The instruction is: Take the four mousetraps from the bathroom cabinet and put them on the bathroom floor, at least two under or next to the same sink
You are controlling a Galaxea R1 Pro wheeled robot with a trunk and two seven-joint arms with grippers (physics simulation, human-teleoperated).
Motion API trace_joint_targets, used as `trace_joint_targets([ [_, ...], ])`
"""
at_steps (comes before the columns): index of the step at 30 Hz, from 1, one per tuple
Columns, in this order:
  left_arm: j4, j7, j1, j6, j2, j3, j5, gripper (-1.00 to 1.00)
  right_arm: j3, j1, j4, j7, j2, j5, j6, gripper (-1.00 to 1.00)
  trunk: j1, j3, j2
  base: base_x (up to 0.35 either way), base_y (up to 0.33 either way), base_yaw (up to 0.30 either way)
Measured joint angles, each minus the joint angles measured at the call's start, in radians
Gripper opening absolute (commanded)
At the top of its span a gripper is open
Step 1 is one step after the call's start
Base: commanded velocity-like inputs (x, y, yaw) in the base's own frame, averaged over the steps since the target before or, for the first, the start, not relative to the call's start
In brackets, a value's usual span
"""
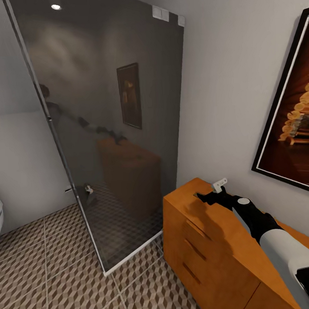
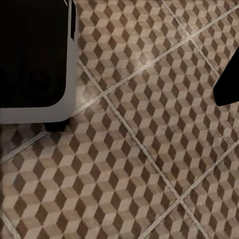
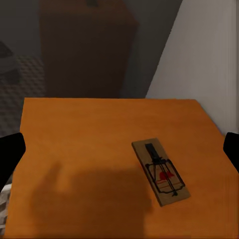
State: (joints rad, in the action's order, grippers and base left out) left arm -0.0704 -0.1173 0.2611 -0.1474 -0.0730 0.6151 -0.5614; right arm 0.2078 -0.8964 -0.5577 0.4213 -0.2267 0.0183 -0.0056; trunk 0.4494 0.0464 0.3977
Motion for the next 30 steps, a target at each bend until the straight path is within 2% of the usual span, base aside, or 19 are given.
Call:
trace_joint_targets([
  [15, 0.000, 0.000, 0.000, 0.000, 0.000, 0.000, 0.000, 1.00, -0.001, 0.000, 0.029, 0.078, -0.001, 0.003, 0.000, 1.00, 0.000, 0.000, 0.000, 0.000, -0.017, 0.000],
  [30, -0.001, 0.000, 0.000, 0.000, -0.001, 0.000, -0.001, 1.00, -0.001, 0.000, 0.032, 0.086, 0.000, 0.001, 0.000, 1.00, 0.000, 0.000, 0.000, 0.056, 0.000, 0.000],
])
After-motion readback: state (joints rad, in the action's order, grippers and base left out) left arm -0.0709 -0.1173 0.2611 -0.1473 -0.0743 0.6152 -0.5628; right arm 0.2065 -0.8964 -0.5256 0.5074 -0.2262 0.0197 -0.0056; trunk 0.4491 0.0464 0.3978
